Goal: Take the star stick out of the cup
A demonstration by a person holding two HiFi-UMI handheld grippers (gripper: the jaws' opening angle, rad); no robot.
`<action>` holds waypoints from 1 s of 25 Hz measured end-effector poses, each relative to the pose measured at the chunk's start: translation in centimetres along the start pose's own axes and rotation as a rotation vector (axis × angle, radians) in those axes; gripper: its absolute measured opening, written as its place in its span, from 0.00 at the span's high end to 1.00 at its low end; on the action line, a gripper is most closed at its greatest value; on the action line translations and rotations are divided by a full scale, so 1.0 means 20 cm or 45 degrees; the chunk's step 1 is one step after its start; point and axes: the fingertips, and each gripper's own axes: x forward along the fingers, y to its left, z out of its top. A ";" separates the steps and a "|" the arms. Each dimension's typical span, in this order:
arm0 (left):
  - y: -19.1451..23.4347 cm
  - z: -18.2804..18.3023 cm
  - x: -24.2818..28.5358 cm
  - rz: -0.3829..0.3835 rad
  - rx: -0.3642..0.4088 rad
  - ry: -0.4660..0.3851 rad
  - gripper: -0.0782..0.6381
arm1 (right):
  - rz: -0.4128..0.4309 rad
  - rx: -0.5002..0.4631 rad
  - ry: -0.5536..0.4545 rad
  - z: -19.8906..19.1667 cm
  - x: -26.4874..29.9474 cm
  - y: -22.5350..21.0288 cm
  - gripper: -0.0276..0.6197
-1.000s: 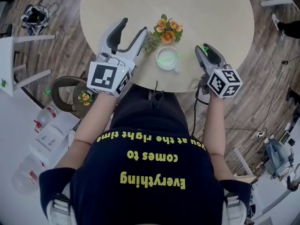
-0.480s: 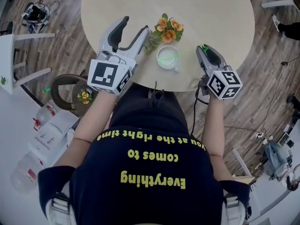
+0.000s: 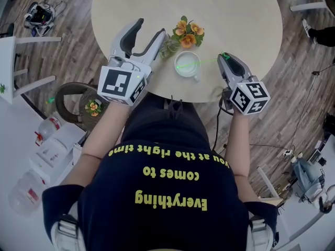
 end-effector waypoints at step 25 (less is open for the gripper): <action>-0.02 0.10 -0.10 0.011 0.021 -0.065 0.59 | 0.113 -0.231 -0.053 0.26 -0.19 0.30 0.91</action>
